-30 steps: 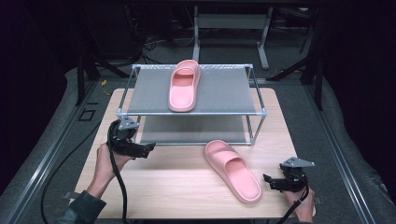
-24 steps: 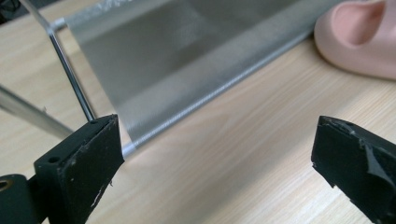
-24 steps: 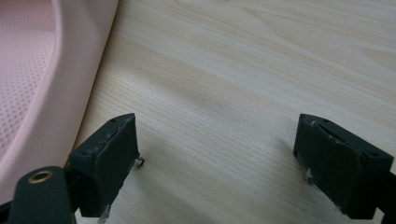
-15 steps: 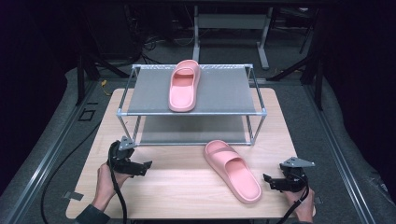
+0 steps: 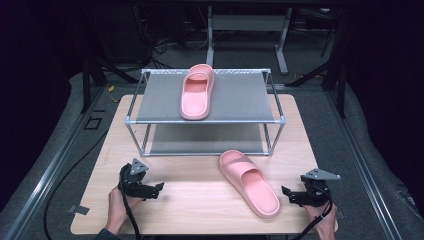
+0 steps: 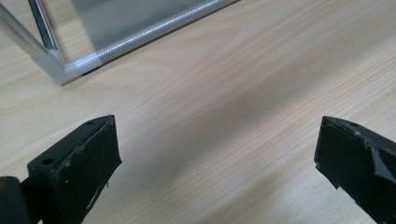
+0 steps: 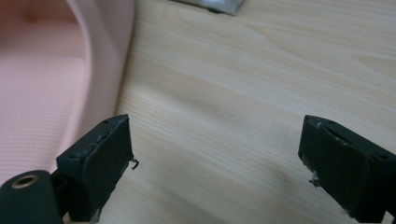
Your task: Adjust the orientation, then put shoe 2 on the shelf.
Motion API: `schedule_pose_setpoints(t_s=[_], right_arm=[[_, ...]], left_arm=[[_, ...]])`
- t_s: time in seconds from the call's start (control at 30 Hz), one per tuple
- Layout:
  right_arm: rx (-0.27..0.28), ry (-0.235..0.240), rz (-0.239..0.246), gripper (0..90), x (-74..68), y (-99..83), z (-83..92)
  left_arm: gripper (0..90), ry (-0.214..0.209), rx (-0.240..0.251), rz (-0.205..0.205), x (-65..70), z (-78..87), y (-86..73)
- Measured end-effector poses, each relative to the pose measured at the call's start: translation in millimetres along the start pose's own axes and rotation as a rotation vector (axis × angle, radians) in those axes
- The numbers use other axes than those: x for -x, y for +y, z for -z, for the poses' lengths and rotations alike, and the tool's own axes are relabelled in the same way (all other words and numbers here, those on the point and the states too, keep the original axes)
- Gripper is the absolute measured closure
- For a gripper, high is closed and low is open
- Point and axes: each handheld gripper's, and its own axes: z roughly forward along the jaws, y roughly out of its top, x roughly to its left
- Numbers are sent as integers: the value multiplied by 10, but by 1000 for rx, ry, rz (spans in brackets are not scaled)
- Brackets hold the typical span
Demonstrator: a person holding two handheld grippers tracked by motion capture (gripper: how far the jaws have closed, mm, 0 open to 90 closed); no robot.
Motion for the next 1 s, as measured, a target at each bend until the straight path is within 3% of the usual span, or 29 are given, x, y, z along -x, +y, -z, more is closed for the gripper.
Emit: schedule_pose_setpoints(t_s=[0.1,0.13,0.2,0.23,0.3,0.33,0.4,0.43,0.47,0.5,0.57,0.7,0.73,0.77,0.8,0.83,0.87,0.9,1.0], right_arm=[[6,36,3,92,-48,55,22],[53,100,11,101,-111,117,-1],[12,93,17,112,-174,187,42],[-17,-20,31,114,-241,228,59],[-9,52,39,126,-287,290,49],[-24,35,45,129,-325,323,53],[-18,54,47,132,-350,346,37],[-11,126,51,138,-392,390,5],[-8,125,57,143,-424,409,-8],[-33,79,64,145,-470,433,-5],[-44,65,75,168,-533,471,-42],[-75,84,84,220,-590,527,-138],[-76,145,87,234,-592,543,-182],[-122,102,99,240,-614,568,-179],[-122,102,99,240,-614,568,-179],[-89,165,93,271,-618,585,-265],[-97,157,94,287,-621,596,-282],[-127,69,107,301,-648,615,-291],[-135,95,105,372,-641,645,-369]], left_arm=[[0,7,-1,-3,-8,-18,-15],[0,8,-1,11,-10,-36,-26],[0,3,-2,18,-4,-55,-38],[0,8,-2,17,2,-68,-44],[0,6,-10,20,7,-94,-54],[0,8,-8,22,13,-110,-60],[0,8,-12,21,19,-119,-64],[0,5,-12,21,26,-135,-68],[0,5,-12,21,26,-135,-68],[0,7,-13,21,35,-149,-73],[0,9,-16,17,39,-159,-78],[0,13,-17,20,44,-190,-95],[0,21,-12,15,45,-206,-100],[0,24,-12,14,46,-215,-102],[0,24,-12,14,46,-215,-102],[0,17,-6,23,49,-231,-107],[0,17,0,25,52,-237,-108],[0,17,0,25,52,-237,-108],[0,0,15,35,52,-258,-115]])
